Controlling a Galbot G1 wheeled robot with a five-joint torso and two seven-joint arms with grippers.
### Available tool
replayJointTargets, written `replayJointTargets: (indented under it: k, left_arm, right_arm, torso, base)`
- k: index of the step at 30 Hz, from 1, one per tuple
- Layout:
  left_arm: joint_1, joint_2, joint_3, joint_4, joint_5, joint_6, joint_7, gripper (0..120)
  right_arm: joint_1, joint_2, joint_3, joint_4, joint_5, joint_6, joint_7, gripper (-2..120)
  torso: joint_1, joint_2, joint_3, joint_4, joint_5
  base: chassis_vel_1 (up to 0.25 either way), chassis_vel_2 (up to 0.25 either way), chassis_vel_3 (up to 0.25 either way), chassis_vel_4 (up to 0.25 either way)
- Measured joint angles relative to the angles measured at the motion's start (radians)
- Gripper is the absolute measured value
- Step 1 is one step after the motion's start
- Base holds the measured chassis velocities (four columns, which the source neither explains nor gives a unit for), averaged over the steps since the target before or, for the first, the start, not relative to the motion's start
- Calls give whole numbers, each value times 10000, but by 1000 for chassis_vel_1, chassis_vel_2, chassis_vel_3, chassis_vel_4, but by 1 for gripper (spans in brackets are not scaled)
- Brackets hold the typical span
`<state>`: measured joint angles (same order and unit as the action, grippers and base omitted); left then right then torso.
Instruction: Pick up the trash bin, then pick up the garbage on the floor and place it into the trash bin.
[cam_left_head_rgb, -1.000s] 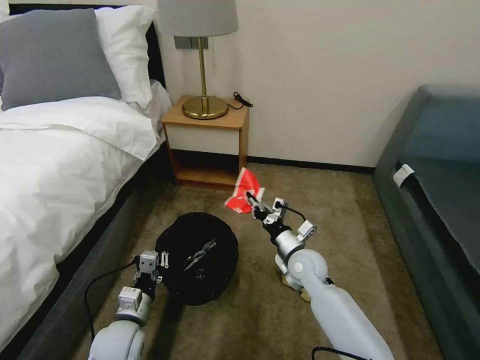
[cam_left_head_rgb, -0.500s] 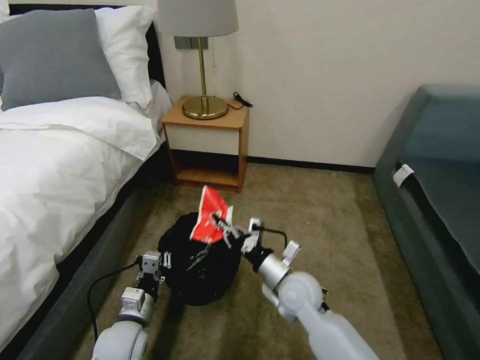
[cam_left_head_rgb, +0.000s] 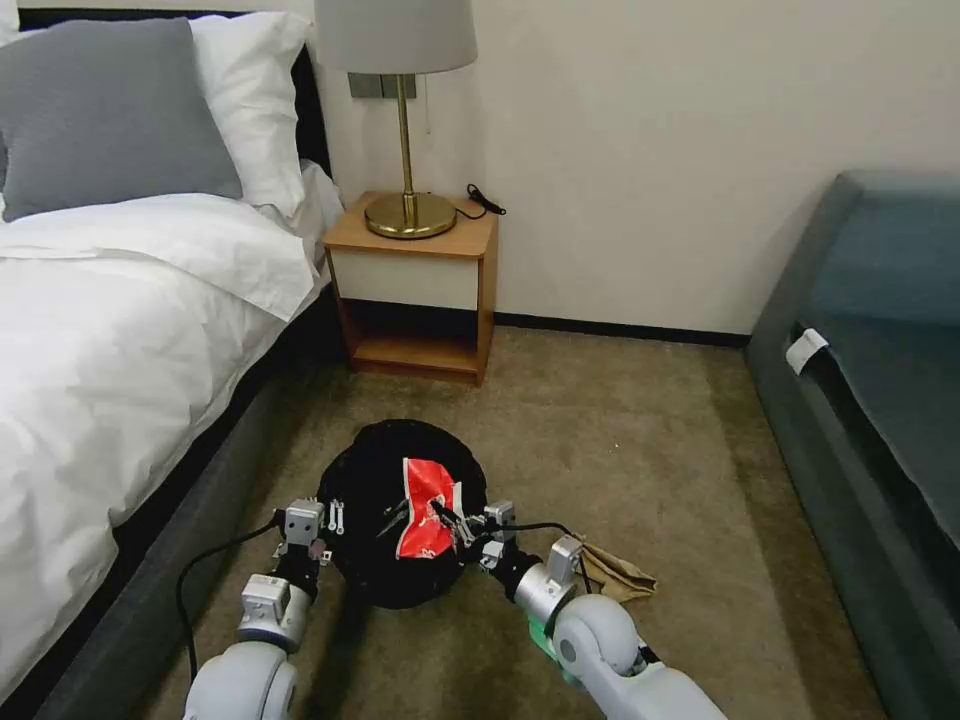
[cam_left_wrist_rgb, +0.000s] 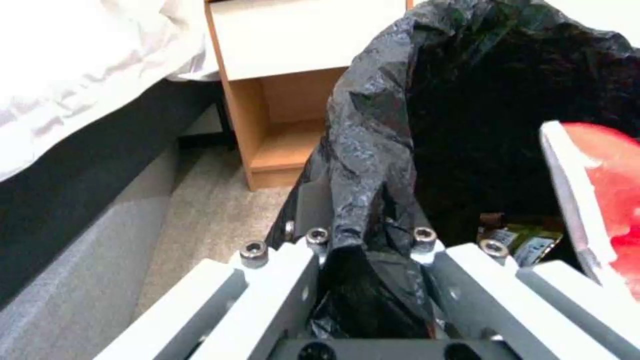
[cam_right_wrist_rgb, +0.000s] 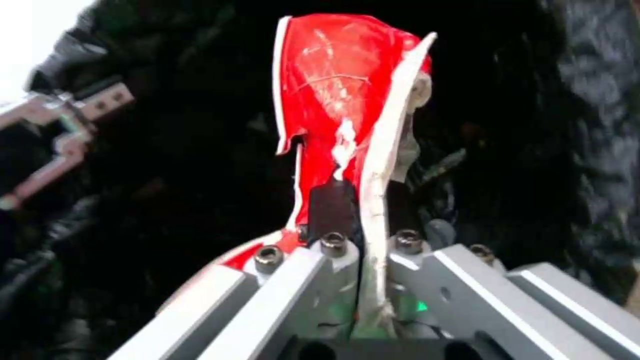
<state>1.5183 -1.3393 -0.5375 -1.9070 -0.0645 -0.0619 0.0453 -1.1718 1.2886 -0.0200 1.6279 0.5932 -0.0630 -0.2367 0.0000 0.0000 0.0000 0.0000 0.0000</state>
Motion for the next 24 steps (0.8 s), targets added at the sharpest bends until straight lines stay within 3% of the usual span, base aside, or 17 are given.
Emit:
replayJointTargets:
  k: [15, 17, 24]
  left_arm:
    - [-25, -56, 88, 84, 64, 45, 71, 4]
    - [-24, -54, 89, 84, 65, 44, 75, 4]
    - [-54, -63, 130, 189, 97, 35, 83, 4]
  right_arm:
    - [17, 27, 142, -235, -157, 178, 294, 58]
    - [9, 26, 145, -235, -163, 189, 283, 60]
    - [-72, 46, 402, 407, 66, 393, 268, 93]
  torso:
    - [0, 0, 0, 0, 0]
    - [0, 0, 0, 0, 0]
    - [0, 0, 0, 0, -1]
  base:
    - [0, 0, 0, 0]
    - [0, 0, 0, 0]
    - [0, 0, 0, 0]
